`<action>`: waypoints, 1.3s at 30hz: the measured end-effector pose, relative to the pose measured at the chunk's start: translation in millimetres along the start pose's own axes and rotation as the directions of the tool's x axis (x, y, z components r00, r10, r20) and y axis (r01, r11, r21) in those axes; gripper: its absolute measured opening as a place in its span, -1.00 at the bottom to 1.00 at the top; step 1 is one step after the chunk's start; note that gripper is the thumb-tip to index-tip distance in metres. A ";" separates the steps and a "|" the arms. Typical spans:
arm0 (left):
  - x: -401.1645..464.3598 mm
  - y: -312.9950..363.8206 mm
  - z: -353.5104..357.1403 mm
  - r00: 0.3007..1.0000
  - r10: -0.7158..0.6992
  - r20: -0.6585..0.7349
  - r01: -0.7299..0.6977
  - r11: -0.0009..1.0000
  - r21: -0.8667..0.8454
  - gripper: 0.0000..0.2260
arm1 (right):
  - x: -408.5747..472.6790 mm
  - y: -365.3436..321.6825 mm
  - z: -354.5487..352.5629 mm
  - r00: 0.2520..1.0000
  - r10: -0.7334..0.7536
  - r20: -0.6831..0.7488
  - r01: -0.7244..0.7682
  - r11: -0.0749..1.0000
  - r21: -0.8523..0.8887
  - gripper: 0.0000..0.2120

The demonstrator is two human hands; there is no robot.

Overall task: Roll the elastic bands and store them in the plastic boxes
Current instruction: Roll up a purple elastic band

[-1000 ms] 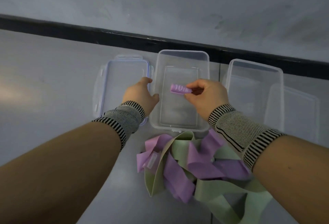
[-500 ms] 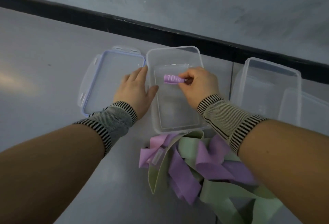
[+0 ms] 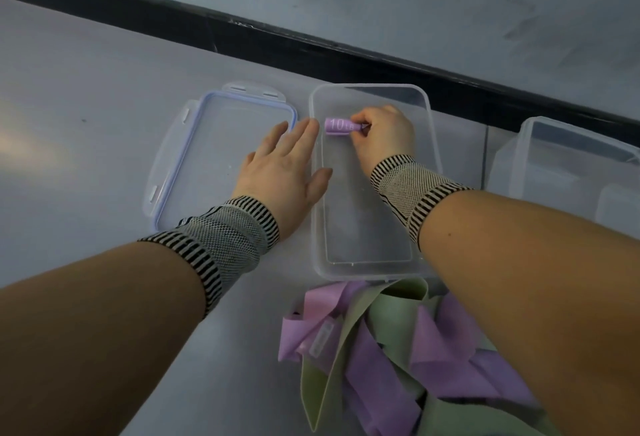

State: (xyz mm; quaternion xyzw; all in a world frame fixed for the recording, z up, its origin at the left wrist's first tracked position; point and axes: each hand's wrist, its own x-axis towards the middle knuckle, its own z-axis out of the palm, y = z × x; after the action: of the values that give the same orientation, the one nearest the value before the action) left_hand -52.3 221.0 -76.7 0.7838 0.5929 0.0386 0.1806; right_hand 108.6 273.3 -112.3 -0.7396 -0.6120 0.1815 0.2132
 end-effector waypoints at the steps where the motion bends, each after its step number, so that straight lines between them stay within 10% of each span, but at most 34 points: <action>1: 1.2 -0.2 0.2 1.000 0.006 0.001 -0.006 1.000 -0.008 -0.41 | 2.1 0.3 3.2 1.000 -0.001 0.002 0.001 1.000 0.002 -0.79; 39: 4.7 -1.6 4.6 0.999 0.031 0.013 -0.030 0.998 -0.048 -0.41 | -0.5 -9.9 19.1 0.937 0.341 -0.069 -0.316 0.917 0.245 -0.77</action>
State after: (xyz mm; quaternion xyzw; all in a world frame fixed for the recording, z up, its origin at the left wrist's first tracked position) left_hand -51.1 224.8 -82.2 0.7885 0.5785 0.0503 0.2028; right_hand 90.2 276.2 -123.1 -0.8111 -0.4411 0.2430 0.2974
